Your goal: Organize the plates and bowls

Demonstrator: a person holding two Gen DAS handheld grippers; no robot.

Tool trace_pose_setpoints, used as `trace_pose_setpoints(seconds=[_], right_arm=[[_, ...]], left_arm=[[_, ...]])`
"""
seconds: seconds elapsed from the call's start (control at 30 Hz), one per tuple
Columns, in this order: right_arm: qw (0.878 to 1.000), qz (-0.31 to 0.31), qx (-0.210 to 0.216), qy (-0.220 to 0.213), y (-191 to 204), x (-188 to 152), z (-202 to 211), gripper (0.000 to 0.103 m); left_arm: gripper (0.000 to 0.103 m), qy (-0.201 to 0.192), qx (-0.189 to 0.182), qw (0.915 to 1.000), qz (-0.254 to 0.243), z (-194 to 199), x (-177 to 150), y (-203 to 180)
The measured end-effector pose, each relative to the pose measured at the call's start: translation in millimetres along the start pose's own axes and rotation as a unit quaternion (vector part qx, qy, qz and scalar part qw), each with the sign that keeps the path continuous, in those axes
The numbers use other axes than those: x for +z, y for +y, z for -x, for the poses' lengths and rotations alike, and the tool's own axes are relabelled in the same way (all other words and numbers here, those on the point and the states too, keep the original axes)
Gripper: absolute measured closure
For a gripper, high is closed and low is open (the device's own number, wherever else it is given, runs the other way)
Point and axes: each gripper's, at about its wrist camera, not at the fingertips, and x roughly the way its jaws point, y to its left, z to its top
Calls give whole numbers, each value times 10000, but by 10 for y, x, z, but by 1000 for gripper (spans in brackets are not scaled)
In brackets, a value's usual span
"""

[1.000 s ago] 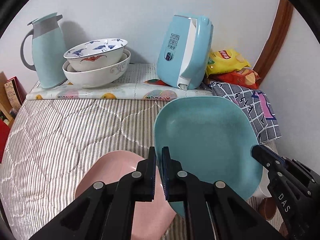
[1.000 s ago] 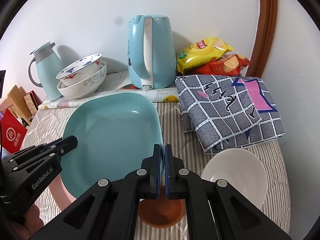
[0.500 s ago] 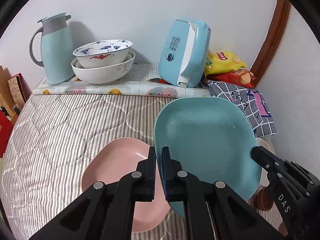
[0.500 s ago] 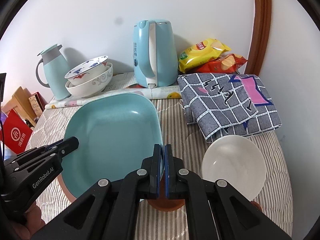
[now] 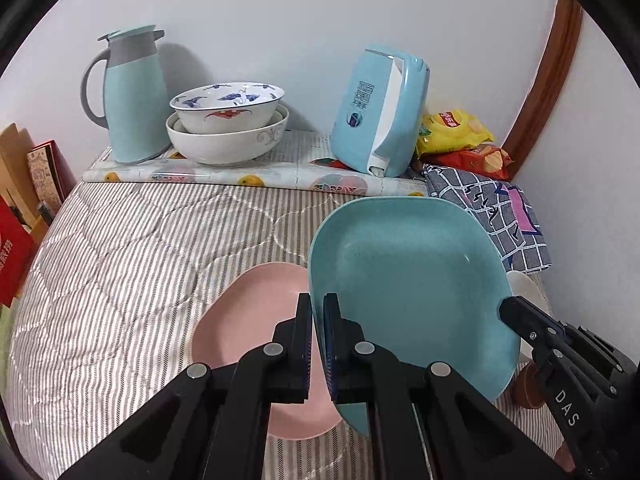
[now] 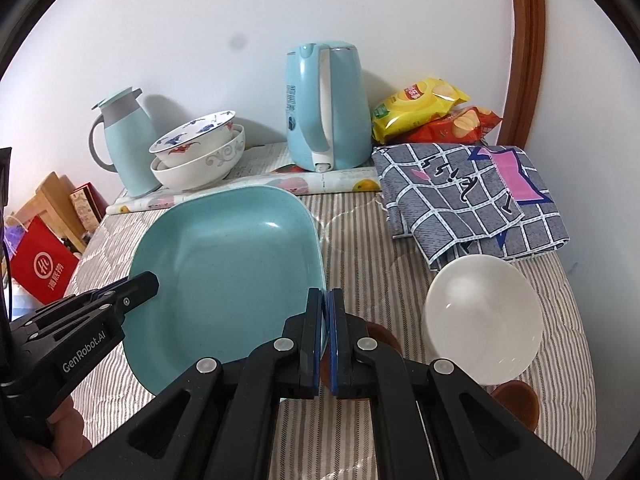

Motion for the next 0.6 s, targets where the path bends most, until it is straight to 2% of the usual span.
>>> trace_pose_setpoints(seconds=[0.6], right_arm=[[9997, 67, 211, 103, 402, -152, -41, 100]], left_arm=[[97, 83, 177, 9996, 211, 42, -132, 492]])
